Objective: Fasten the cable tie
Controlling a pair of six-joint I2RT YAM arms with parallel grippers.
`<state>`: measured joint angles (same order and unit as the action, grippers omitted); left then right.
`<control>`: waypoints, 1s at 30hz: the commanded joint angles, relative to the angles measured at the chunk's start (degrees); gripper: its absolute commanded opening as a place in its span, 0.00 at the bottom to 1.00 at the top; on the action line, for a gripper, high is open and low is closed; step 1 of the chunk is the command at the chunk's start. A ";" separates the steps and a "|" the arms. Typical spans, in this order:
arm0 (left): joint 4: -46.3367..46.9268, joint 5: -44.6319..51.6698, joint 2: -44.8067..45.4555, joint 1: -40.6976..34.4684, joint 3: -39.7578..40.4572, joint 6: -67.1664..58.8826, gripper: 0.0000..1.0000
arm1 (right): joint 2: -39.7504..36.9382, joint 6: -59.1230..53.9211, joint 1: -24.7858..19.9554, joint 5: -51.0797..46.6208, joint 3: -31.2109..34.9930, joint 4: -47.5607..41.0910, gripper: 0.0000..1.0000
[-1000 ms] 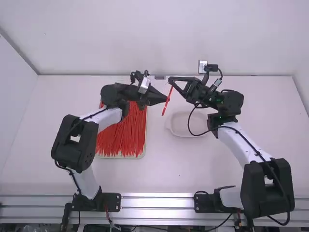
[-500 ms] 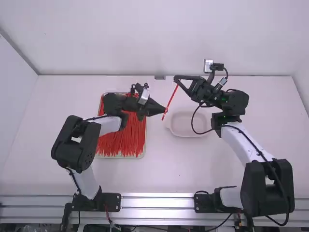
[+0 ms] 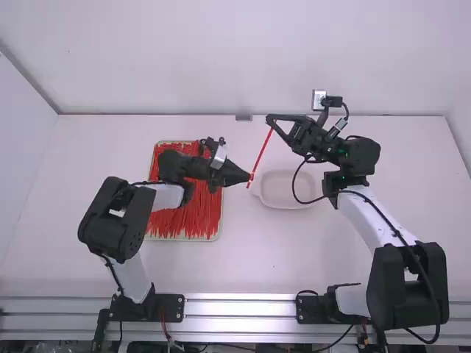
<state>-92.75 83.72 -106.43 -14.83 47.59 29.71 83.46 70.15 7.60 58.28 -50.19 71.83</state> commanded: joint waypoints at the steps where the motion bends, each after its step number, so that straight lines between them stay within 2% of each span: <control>1: 0.17 5.22 -0.61 -0.17 -1.53 -1.03 0.02 | -1.42 0.35 -0.90 -5.55 -4.28 1.42 0.00; 3: 0.07 5.16 -0.61 -0.17 -1.18 -0.90 0.02 | -1.42 0.33 -0.87 -5.35 -4.26 1.42 0.00; 4: 0.07 5.18 -0.61 -0.15 -0.87 -0.85 0.02 | -1.42 0.09 -0.96 -5.01 -4.26 1.14 0.07; 5: 0.07 5.18 -0.61 -0.13 -0.74 -0.83 0.02 | -1.42 -0.09 -0.98 -4.76 -4.26 1.05 0.08; 6: 0.07 5.25 -0.61 -0.09 -0.09 -0.59 0.02 | -1.42 -1.03 -1.27 -3.37 -4.26 0.79 0.22; 7: 0.13 5.44 -0.61 0.26 0.70 -0.46 0.02 | -1.42 -1.42 -1.70 -1.53 -4.26 0.17 0.42; 8: 0.11 5.38 -0.61 0.59 1.20 0.22 0.02 | -1.42 -1.42 -1.90 -0.70 -4.26 -0.33 0.53; 9: 0.04 5.31 -0.61 1.07 2.27 1.49 0.02 | -1.42 -1.44 -2.36 1.31 -4.20 -1.29 0.72; 10: 0.07 5.29 -0.61 1.42 3.08 2.27 0.02 | -1.42 -1.99 -2.67 2.84 -4.15 -2.10 0.98; 13: 0.13 5.31 -0.61 2.75 5.70 3.34 0.02 | -1.42 -4.72 -3.37 7.43 -4.11 -4.74 0.99; 20: 0.24 5.46 -0.61 5.60 14.71 9.51 0.02 | -1.42 -16.96 -3.30 12.37 -4.09 -21.16 0.99; 24: 0.72 5.42 -0.61 6.27 19.06 11.47 0.02 | -1.42 -24.70 -1.81 11.39 -4.09 -27.82 0.98; 27: 0.59 5.40 -0.61 6.29 22.14 12.87 0.02 | -1.42 -25.07 0.11 7.39 -4.09 -32.06 0.99; 30: 0.72 5.25 -0.61 5.81 23.61 12.94 0.02 | -1.42 -25.03 1.38 4.87 -4.11 -32.17 0.99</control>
<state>-91.61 88.51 -106.63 -8.86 69.67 41.41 83.02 47.37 8.25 65.71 -53.15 39.22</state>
